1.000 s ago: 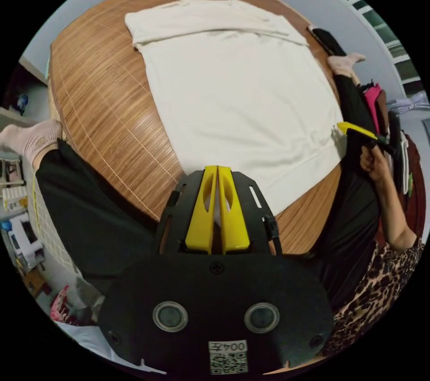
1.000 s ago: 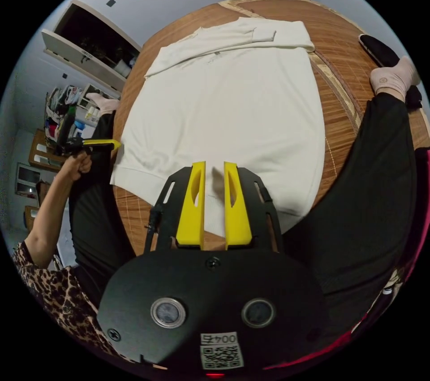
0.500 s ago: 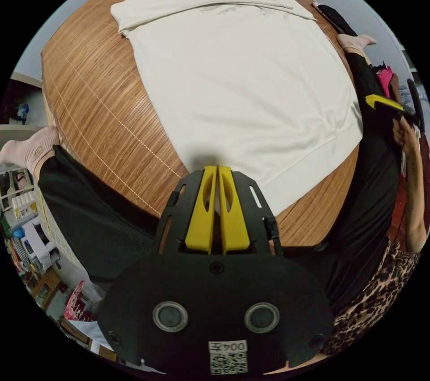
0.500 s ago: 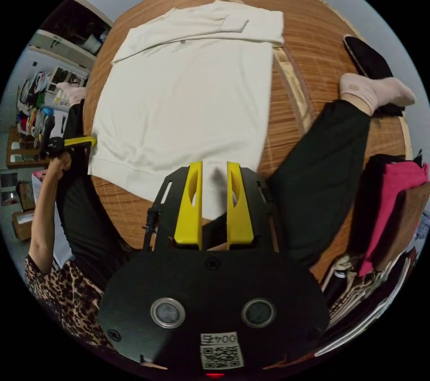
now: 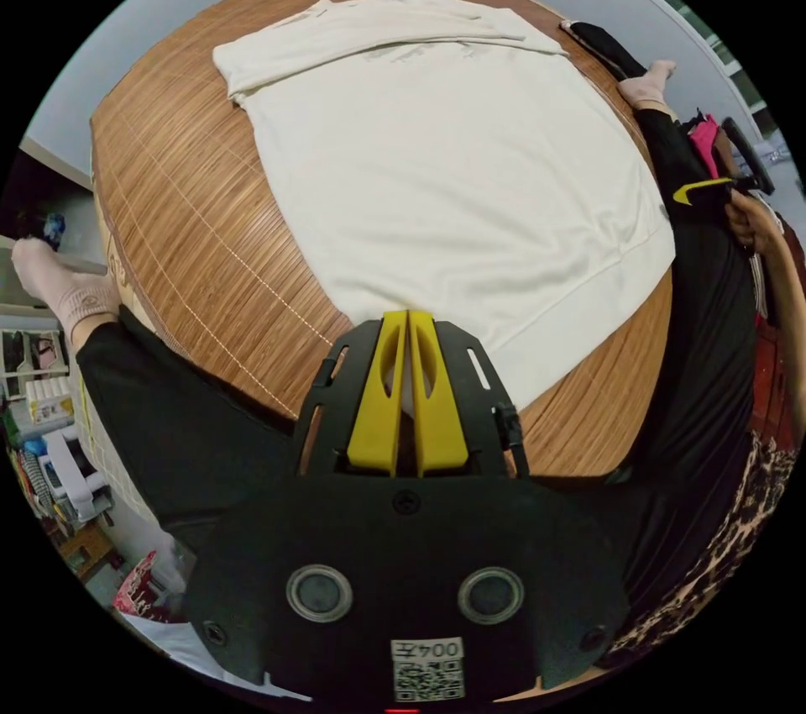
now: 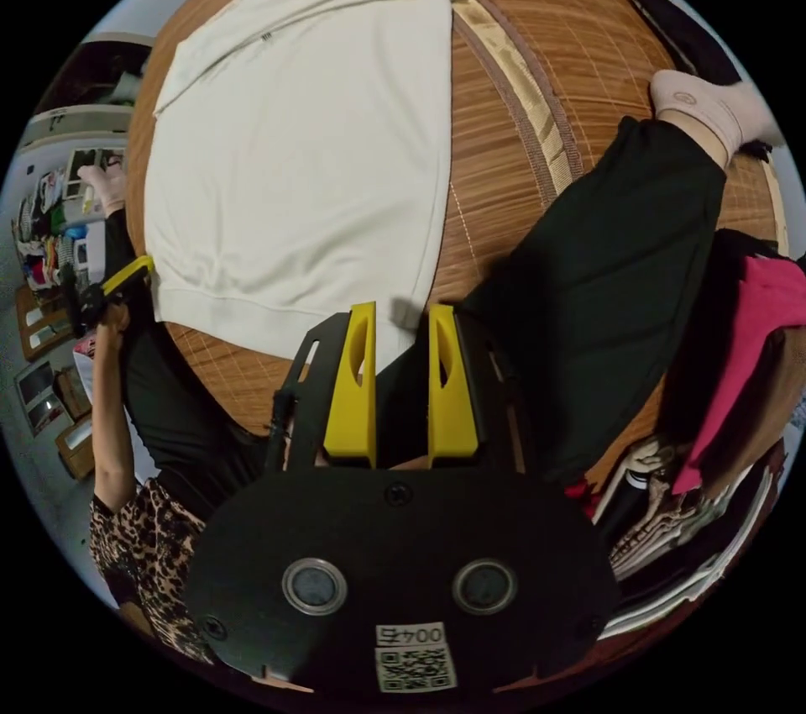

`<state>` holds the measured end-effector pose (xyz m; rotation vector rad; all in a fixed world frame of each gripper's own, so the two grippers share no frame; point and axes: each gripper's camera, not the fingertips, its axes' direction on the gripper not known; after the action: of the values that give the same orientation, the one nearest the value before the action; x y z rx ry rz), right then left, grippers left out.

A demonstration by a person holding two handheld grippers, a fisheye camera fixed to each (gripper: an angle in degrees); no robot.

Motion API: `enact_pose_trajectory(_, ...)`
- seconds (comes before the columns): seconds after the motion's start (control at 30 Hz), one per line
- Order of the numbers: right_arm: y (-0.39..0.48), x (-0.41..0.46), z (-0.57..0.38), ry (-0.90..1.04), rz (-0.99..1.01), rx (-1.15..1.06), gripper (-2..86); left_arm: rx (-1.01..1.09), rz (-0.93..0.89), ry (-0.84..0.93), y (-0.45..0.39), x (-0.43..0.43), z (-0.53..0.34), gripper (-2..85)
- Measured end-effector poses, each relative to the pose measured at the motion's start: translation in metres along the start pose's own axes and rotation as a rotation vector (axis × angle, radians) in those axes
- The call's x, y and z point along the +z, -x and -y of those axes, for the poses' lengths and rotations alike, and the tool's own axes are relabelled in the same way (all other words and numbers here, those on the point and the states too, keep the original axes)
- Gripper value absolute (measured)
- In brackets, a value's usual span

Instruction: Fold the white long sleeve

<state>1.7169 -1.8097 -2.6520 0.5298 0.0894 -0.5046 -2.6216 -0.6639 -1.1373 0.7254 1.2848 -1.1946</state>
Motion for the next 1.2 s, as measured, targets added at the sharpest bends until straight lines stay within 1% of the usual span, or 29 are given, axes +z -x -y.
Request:
enact_pose_trajectory(0.13,0.009,0.011,0.019,0.090,-0.043,0.012,10.0,0.026,-0.006,-0.010,-0.005,-0.004,-0.007,0.1)
enact_pose_trajectory(0.3,0.027,0.026,0.032,0.149,-0.062,-0.017,9.1,0.050,-0.009,0.006,-0.012,-0.003,-0.009,0.2)
enact_pose_trajectory(0.37,0.037,0.031,0.036,0.173,-0.100,-0.042,7.5,0.058,-0.002,0.035,-0.015,0.002,-0.007,0.2)
enact_pose_trajectory(0.47,0.048,0.041,0.038,0.220,-0.220,-0.054,4.9,0.067,0.017,0.046,-0.019,0.003,-0.007,0.2)
enact_pose_trajectory(0.53,0.052,0.047,0.039,0.250,-0.287,-0.045,4.9,0.073,0.027,0.052,-0.020,0.003,-0.007,0.3)
enact_pose_trajectory(0.67,0.059,0.052,0.039,0.261,-0.334,-0.054,6.1,0.082,0.045,0.056,-0.023,0.004,-0.006,0.4)
enact_pose_trajectory(0.77,0.062,0.047,0.030,0.196,-0.312,-0.057,7.2,0.076,0.040,0.046,-0.020,0.002,-0.006,0.6)
enact_pose_trajectory(0.8,0.061,0.040,0.023,0.142,-0.283,-0.052,7.6,0.059,0.025,0.036,-0.015,-0.001,-0.007,0.8)
enact_pose_trajectory(0.87,0.061,0.030,0.009,0.045,-0.232,-0.055,8.3,0.013,-0.035,-0.014,-0.002,-0.014,-0.010,1.1)
enact_pose_trajectory(0.93,0.057,0.019,-0.009,-0.061,-0.151,-0.045,9.2,-0.068,-0.193,-0.059,0.023,-0.033,-0.018,2.1)
enact_pose_trajectory(0.97,0.056,0.017,-0.013,-0.080,-0.124,-0.045,9.3,-0.087,-0.239,-0.045,0.028,-0.034,-0.020,2.5)
enact_pose_trajectory(1.0,0.052,0.016,-0.019,-0.107,-0.077,-0.039,9.5,-0.122,-0.311,0.014,0.038,-0.032,-0.022,3.4)
enact_pose_trajectory(1.03,0.049,0.015,-0.023,-0.122,-0.045,-0.030,9.6,-0.148,-0.332,0.061,0.043,-0.029,-0.025,4.3)
enact_pose_trajectory(1.13,0.045,0.016,-0.026,-0.148,0.001,-0.021,9.6,-0.188,-0.325,0.132,0.045,-0.022,-0.030,7.1)
enact_pose_trajectory(1.2,0.044,0.018,-0.026,-0.148,0.021,-0.024,9.6,-0.205,-0.355,0.156,0.045,-0.015,-0.030,8.2)
